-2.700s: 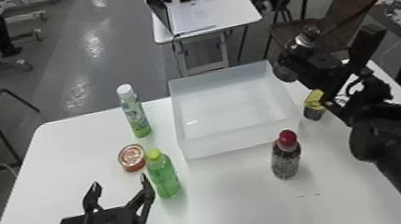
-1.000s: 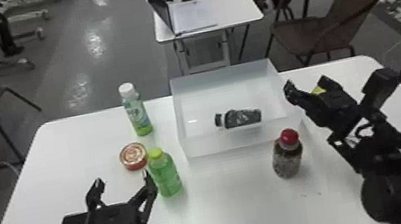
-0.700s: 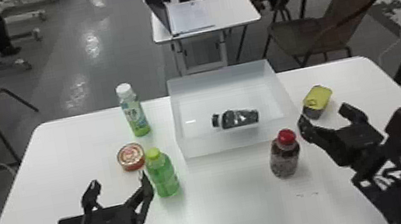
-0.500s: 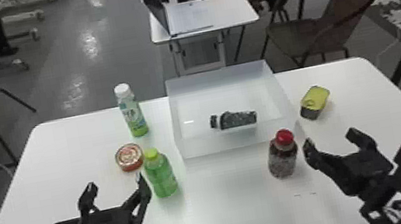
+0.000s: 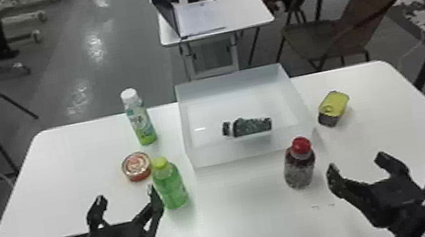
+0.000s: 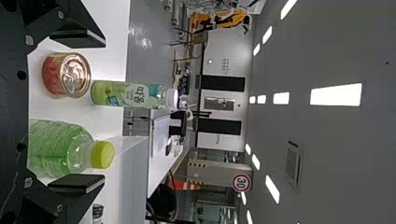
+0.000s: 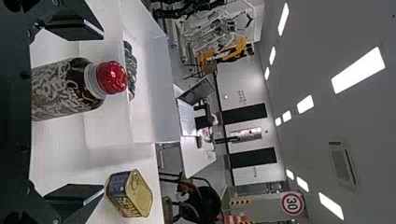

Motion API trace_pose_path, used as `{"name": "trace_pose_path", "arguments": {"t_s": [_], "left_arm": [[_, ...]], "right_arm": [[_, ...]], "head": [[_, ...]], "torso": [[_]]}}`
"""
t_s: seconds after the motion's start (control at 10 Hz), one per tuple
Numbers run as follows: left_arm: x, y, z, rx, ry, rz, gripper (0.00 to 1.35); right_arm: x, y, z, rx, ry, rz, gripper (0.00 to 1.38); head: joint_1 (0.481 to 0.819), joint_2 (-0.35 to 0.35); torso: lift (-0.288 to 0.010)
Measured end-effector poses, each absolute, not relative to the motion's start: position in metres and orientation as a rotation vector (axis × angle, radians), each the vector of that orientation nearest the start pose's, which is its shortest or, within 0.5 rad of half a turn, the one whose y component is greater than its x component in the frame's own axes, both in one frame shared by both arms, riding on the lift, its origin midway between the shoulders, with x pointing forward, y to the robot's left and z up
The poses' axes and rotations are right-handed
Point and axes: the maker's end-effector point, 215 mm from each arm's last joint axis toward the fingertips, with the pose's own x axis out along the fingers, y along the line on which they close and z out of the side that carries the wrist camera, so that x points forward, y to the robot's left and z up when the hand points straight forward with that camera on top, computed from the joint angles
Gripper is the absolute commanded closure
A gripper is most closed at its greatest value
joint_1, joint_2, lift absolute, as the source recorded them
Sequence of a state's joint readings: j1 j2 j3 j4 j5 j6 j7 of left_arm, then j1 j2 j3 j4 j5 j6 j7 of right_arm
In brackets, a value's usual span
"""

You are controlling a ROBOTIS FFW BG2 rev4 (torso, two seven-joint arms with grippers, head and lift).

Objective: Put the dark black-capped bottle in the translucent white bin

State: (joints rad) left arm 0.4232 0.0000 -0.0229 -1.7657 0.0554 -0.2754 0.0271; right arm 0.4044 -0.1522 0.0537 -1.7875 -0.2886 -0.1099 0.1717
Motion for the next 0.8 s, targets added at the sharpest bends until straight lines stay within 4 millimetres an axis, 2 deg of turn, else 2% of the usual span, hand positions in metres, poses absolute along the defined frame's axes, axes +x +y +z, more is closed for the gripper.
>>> {"name": "trace_pose_path", "arguments": {"t_s": [0.8], "left_arm": [[0.4518,0.2258,-0.3742,-0.059,-0.042,0.023,0.26]], "right_arm": [[0.4602,-0.1945,-0.3984,0.145,0.091,0.237,0.14]], "head": [[0.695,0.038]], "torso": [[-0.064]]}}
